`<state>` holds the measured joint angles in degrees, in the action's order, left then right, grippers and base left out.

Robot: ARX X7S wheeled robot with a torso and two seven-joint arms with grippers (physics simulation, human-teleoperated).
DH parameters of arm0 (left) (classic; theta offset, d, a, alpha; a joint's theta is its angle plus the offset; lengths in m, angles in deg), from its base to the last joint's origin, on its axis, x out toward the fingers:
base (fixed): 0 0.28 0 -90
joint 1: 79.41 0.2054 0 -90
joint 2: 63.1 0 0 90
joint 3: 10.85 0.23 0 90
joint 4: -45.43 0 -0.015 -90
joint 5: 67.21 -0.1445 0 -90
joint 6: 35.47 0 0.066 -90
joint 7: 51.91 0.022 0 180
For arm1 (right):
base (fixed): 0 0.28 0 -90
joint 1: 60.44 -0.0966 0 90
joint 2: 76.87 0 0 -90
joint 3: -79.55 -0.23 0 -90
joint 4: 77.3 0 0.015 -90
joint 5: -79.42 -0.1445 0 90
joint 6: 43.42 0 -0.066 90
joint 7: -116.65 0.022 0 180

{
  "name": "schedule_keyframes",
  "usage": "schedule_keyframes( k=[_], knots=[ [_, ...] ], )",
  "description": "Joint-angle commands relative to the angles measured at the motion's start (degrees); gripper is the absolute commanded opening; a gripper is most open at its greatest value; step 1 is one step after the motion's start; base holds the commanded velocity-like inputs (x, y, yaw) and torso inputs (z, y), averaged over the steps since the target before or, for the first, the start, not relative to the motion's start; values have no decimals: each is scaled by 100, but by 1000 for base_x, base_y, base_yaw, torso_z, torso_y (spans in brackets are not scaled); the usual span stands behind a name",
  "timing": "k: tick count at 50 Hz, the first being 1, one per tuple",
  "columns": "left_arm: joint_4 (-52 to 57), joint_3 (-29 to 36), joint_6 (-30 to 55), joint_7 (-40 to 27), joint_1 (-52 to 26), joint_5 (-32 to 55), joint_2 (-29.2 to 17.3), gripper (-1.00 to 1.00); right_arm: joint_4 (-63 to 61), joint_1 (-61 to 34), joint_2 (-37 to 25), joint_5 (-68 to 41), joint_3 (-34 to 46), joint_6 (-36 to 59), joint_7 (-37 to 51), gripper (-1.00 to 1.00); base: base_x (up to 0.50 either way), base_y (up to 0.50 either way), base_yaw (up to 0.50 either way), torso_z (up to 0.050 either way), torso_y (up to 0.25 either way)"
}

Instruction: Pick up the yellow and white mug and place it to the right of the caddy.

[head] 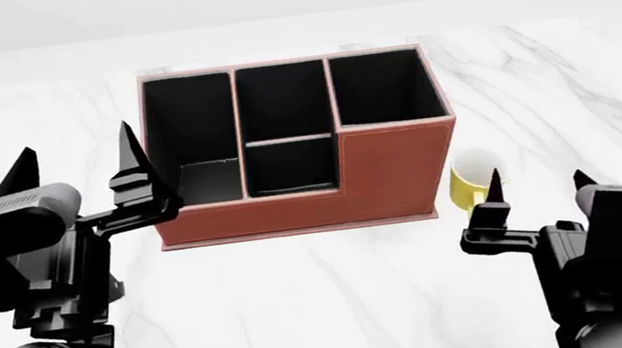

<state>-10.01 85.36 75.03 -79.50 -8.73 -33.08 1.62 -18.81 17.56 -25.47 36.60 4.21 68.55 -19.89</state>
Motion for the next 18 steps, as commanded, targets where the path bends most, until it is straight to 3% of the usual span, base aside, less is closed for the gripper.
schedule_keyframes(
  k=[1, 18],
  knots=[
    [11, 5, 4, -12, 0, 36, -9, 100, -689, 8, -166, -12, -52, 143, 289, 100, 0, 0, 0, 0, 0],
    [44, -33, -30, -44, 1, 92, -16, 100, -1432, -86, -320, 73, -58, 337, 627, 100, 0, 0, 0, 0, 0]
  ],
)
